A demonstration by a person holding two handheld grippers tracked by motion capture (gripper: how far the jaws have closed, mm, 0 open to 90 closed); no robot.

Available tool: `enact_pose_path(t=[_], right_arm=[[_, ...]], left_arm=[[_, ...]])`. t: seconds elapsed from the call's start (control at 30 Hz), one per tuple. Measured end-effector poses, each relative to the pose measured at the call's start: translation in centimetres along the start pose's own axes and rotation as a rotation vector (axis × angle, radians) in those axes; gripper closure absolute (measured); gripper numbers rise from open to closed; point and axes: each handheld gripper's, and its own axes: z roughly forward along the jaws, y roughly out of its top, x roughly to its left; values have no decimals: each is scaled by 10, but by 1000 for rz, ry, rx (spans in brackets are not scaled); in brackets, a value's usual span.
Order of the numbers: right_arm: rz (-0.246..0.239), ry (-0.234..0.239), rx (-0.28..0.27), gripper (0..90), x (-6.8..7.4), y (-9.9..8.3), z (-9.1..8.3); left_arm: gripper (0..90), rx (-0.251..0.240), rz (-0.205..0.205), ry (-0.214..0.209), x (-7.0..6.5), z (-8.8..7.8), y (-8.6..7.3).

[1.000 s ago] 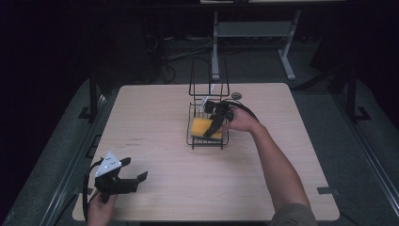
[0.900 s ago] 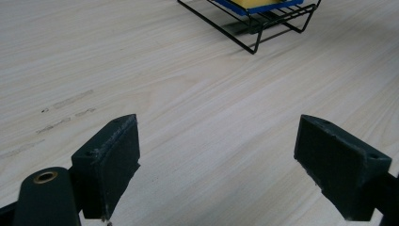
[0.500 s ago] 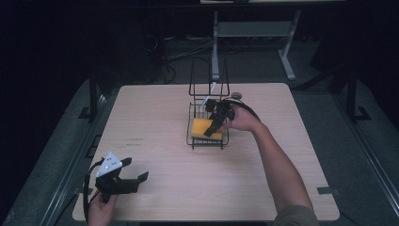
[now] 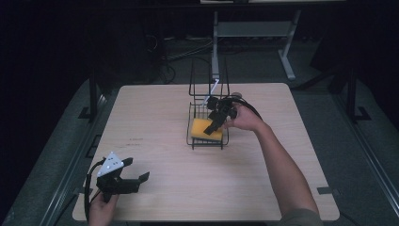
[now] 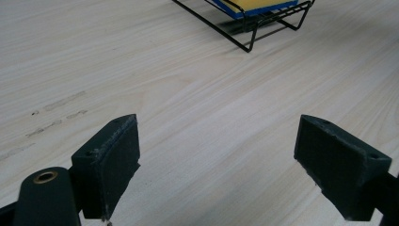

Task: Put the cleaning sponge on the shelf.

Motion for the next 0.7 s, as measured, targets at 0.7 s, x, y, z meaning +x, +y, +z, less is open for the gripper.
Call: enact_pose_path(t=[0.7], right_arm=[[-42,31,-1,171,25,8,-5]], left_arm=[[141,0,3,-4,-1,0,0]])
